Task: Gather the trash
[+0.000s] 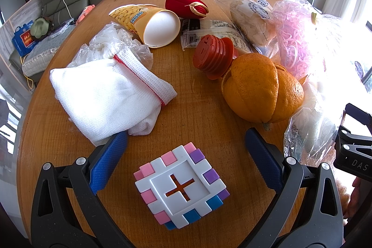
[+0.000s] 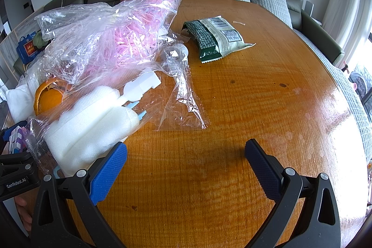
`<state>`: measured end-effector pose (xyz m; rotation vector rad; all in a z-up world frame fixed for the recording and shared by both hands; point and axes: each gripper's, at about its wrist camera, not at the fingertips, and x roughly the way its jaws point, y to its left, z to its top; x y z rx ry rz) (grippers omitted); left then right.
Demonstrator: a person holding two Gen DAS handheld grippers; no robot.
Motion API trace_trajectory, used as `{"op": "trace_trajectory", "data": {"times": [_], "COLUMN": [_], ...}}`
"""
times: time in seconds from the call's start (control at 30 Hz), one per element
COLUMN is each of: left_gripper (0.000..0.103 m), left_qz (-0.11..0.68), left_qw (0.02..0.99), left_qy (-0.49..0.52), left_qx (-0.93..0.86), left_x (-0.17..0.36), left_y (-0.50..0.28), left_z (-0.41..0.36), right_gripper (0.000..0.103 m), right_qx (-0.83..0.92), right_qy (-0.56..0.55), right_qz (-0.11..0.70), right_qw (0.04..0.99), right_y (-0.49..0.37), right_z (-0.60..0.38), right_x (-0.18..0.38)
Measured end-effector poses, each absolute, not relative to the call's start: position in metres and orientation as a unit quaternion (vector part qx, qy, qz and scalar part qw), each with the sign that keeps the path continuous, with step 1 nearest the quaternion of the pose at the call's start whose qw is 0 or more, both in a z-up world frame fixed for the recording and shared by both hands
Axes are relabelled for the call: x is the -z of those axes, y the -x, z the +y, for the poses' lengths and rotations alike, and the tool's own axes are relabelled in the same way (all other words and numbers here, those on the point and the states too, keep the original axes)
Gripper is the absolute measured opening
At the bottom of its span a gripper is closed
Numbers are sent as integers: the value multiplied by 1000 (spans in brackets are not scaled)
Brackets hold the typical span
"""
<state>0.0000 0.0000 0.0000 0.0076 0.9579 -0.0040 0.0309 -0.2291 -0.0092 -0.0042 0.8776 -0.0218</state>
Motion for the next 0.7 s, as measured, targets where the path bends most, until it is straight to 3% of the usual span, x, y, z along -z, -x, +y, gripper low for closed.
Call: {"op": "trace_trajectory", "data": {"times": [0.47, 0.7], "left_gripper": [98, 98], "left_qz": [473, 490], "left_qw": [881, 869], "left_qy": [-10, 48], "left_qx": [21, 46], "left_x": [-4, -18], "left_y": [2, 20], "left_z": [3, 21], "right_gripper": [101, 101], "right_qx": [3, -29], "right_qy": [7, 18], "right_qz": [429, 417], "right_qw": [904, 908], "right_y": [-36, -13], "right_z": [-230, -228], "right_x": [10, -21]}}
